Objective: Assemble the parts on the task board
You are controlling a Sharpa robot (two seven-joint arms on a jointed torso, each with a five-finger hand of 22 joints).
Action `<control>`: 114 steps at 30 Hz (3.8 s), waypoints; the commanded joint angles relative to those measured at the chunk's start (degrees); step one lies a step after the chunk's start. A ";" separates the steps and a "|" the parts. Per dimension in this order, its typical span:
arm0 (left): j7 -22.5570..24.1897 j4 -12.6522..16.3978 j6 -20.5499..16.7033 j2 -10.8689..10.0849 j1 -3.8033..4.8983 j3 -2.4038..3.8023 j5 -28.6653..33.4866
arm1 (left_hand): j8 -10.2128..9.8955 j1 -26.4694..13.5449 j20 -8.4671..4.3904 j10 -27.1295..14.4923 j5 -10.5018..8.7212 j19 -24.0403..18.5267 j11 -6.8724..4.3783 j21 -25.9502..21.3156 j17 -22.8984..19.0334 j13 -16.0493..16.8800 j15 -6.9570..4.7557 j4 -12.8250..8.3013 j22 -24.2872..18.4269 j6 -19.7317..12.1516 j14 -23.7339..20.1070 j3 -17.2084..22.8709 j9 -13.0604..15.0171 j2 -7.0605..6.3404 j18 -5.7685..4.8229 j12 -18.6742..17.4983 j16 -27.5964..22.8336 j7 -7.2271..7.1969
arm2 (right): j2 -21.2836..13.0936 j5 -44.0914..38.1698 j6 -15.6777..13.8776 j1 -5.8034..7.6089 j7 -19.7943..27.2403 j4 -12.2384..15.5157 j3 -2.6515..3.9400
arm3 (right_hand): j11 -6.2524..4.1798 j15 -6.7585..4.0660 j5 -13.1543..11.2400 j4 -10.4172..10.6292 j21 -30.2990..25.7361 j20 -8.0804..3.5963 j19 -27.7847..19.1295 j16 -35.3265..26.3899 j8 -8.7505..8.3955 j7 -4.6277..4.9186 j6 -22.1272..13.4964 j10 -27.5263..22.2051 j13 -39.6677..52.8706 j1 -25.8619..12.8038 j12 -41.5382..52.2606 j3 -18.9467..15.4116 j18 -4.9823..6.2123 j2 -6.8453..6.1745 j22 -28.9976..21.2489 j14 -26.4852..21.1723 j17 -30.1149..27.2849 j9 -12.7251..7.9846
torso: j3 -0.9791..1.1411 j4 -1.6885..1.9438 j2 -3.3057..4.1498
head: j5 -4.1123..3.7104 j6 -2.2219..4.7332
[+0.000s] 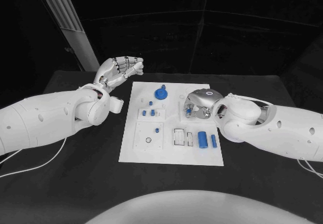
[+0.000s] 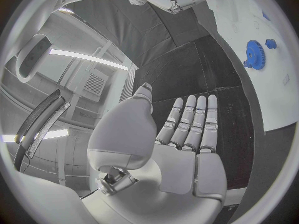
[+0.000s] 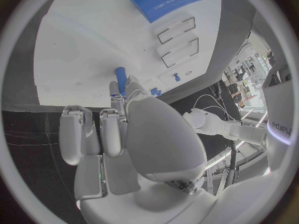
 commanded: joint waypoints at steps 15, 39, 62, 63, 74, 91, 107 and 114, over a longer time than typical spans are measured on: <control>7.90 -0.19 0.61 0.07 0.04 0.03 0.13 | 0.38 0.14 0.00 -0.64 0.09 0.30 -0.03 -0.36 -0.30 -0.12 0.09 0.03 -0.12 -0.55 -0.39 -0.46 -0.04 0.55 -0.44 0.59 0.59 5.04 | -4.09 -1.00 -11.34 0.54 3.33 5.74 0.26 | 0.26 -0.24 0.18 0.58 0.89 -0.42 3.32 0.40 -0.31 0.52 0.29 0.54 -0.06 0.36 -1.04 -0.28 0.12 -0.70 12.87 3.80 2.21 -0.14 | -0.04 0.05 -0.02 | 0.29 0.28; 7.85 -1.22 0.56 1.20 -0.07 0.03 0.14 | 0.42 0.15 0.00 -0.65 0.09 0.30 -0.03 -0.37 -0.34 -0.12 0.10 0.03 -0.13 -0.57 -0.41 -0.48 -0.04 0.57 -0.44 0.63 0.63 5.04 | 6.06 3.97 -9.23 1.22 12.20 6.44 0.32 | 0.46 -0.12 0.18 0.55 1.12 -0.38 3.43 0.59 -0.75 0.78 0.18 0.58 -0.07 1.25 -2.15 0.13 0.06 -0.68 12.98 3.86 2.56 -0.33 | -0.08 0.15 -0.02 | 3.48 -0.57; 7.82 -1.36 0.47 1.46 -0.07 0.03 0.14 | 0.54 0.20 0.00 -0.73 0.10 0.32 -0.03 -0.39 -0.50 -0.13 0.10 0.03 -0.16 -0.64 -0.45 -0.54 -0.04 0.64 -0.45 0.79 0.77 5.05 | 13.34 -1.25 6.46 1.17 12.55 1.28 0.27 | 0.74 0.10 0.18 0.55 0.83 -0.24 3.30 0.62 -1.30 1.12 -0.37 0.32 -0.06 1.50 -2.99 0.24 0.12 -0.73 12.89 3.84 2.53 -0.56 | -0.02 0.02 0.09 | 4.28 -1.24; 7.83 -1.37 0.46 1.46 -0.07 0.03 0.14 | 0.54 0.20 0.00 -0.73 0.10 0.32 -0.03 -0.39 -0.50 -0.13 0.10 0.03 -0.16 -0.64 -0.45 -0.54 -0.04 0.64 -0.45 0.79 0.77 5.05 | 13.59 -1.52 7.02 1.16 12.60 1.07 0.26 | 0.74 0.10 0.18 0.55 0.83 -0.24 3.30 0.62 -1.30 1.12 -0.37 0.32 -0.06 1.50 -2.99 0.24 0.12 -0.73 12.89 3.84 2.53 -0.56 | -0.03 0.04 0.11 | 4.23 -1.24; 7.87 -1.30 0.49 1.39 -0.07 0.03 0.14 | 0.54 0.20 0.00 -0.73 0.10 0.32 -0.03 -0.39 -0.50 -0.13 0.10 0.03 -0.16 -0.64 -0.45 -0.54 -0.04 0.64 -0.45 0.79 0.77 5.05 | 15.52 -3.33 10.20 0.59 12.87 -0.65 0.21 | 0.76 0.13 0.18 0.57 0.62 -0.22 3.20 0.57 -1.33 1.13 -0.39 0.34 -0.05 1.50 -3.05 0.28 0.17 -0.66 12.81 3.81 2.41 -0.58 | -0.04 0.01 0.02 | 4.11 -1.24; 7.83 -1.19 0.48 1.20 -0.07 0.03 0.14 | 0.64 0.23 0.00 -0.83 0.10 0.34 -0.02 -0.40 -0.64 -0.15 0.10 0.03 -0.19 -0.72 -0.49 -0.61 -0.05 0.68 -0.45 0.90 0.90 5.05 | 16.81 -5.01 12.06 0.21 13.08 -1.26 0.18 | 0.77 0.15 0.18 0.58 0.43 -0.21 3.11 0.50 -1.37 1.14 -0.42 0.37 -0.04 1.48 -3.09 0.28 0.21 -0.64 12.74 3.78 2.22 -0.59 | -0.03 -0.01 0.04 | 3.69 -1.24; 7.88 -1.15 0.45 0.97 -0.07 0.03 0.14 | 0.75 0.26 0.00 -0.97 0.12 0.34 0.00 -0.43 -0.80 -0.18 0.11 0.04 -0.23 -0.84 -0.55 -0.65 -0.06 0.83 -0.46 1.03 1.04 5.07 | 17.80 -5.04 14.15 -0.68 12.87 -2.34 0.14 | 0.77 0.17 0.18 0.53 0.29 -0.18 3.05 0.49 -1.43 1.13 -0.47 0.39 -0.03 1.52 -3.17 0.28 0.25 -0.68 12.69 3.77 2.19 -0.61 | -0.03 0.06 0.02 | 3.47 -1.24; 7.87 -1.16 0.49 1.02 -0.07 0.03 0.14 | 0.75 0.26 0.00 -0.97 0.12 0.34 0.00 -0.43 -0.80 -0.18 0.11 0.04 -0.23 -0.84 -0.55 -0.65 -0.06 0.83 -0.46 1.03 1.04 5.07 | 18.10 -5.18 15.81 -0.94 12.47 -2.45 0.13 | 0.77 0.18 0.19 0.48 0.15 -0.17 2.99 0.51 -1.49 1.13 -0.53 0.37 -0.03 1.59 -3.25 0.30 0.28 -0.69 12.64 3.77 2.25 -0.64 | -0.03 0.01 0.03 | 3.31 -1.24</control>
